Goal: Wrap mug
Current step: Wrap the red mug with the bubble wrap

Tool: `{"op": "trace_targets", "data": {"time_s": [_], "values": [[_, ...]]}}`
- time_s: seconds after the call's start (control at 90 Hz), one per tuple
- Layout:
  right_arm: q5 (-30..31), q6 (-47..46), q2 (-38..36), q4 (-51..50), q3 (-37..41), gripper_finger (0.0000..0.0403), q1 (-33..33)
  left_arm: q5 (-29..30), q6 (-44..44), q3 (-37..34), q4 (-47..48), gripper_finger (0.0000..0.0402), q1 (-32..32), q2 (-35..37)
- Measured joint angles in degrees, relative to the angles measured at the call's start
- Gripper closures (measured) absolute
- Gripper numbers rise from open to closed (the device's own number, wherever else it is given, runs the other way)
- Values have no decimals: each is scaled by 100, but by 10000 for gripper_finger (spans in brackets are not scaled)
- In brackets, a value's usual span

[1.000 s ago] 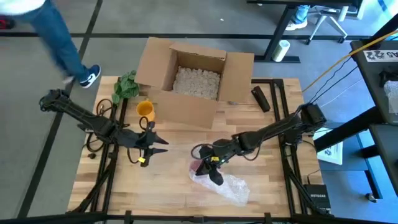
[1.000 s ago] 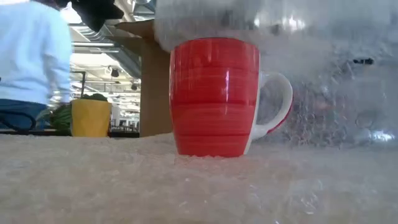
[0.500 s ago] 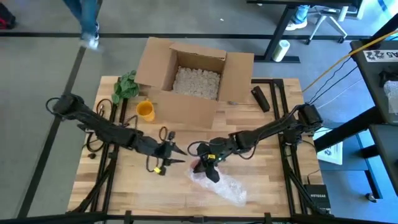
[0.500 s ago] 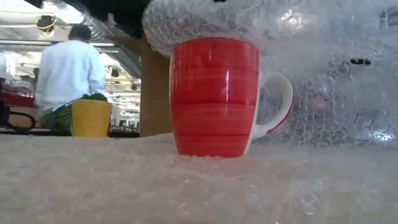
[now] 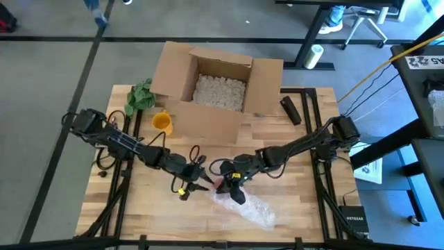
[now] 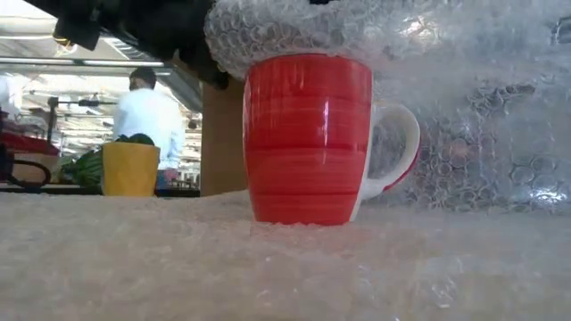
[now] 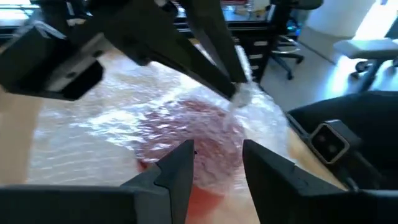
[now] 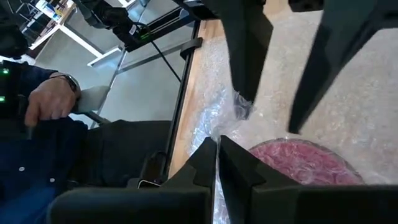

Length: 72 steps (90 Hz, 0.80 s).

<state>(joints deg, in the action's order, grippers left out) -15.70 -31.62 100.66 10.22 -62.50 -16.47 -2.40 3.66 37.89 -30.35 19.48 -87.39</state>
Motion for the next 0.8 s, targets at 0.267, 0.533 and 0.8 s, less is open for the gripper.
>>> {"op": "trace_targets", "data": {"time_s": [0.267, 0.533, 0.8], "values": [[5, 4, -2, 1, 0, 403, 1, -1, -176, 0, -323, 280, 3, -4], [13, 12, -2, 9, 0, 403, 2, -147, -163, 31, -663, 280, -4, -457], [69, 42, -2, 24, 0, 403, 2, -372, -53, 317, -360, 280, -103, -833]]}}
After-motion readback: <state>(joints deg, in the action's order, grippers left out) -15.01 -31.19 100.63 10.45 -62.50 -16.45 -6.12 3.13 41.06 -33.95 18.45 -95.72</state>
